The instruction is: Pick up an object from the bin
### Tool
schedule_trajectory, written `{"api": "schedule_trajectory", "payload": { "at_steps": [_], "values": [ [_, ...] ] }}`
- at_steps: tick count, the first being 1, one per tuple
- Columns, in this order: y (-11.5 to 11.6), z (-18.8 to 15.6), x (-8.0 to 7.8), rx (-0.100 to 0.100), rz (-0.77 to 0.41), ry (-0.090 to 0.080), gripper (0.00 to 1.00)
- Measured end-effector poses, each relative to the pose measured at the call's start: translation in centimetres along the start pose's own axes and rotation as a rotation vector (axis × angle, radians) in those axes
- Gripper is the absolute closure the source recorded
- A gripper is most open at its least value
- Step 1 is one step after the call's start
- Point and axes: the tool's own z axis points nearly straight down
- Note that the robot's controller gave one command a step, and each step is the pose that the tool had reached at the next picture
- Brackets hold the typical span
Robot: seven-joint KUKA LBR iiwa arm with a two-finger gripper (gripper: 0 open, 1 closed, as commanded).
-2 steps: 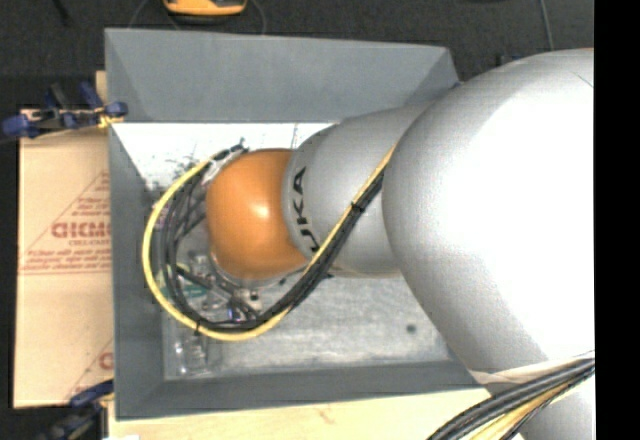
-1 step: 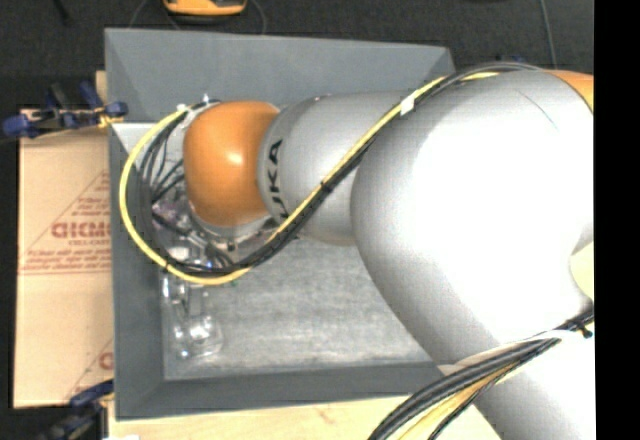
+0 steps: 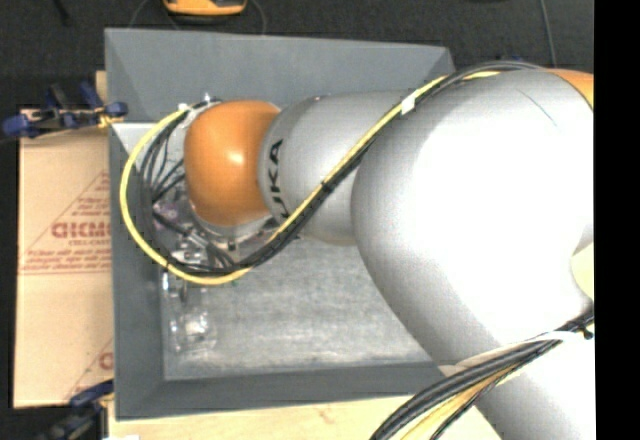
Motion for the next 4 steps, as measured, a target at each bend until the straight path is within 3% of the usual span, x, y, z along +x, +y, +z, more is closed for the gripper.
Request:
{"api": "schedule_trajectory", "payload": {
  "at_steps": [1,2,3,4],
  "values": [
    [0.9,-12.3,-3.1,0.0,0.006,-0.002,1.0],
    [-2.5,-12.4,-6.4,0.006,0.212,0.005,1.0],
    [-1.8,-6.8,-6.2,0.005,-0.03,0.007,1.0],
    [-2.0,-16.2,-6.8,0.004,-0.084,-0.001,1.0]
  ]
}}
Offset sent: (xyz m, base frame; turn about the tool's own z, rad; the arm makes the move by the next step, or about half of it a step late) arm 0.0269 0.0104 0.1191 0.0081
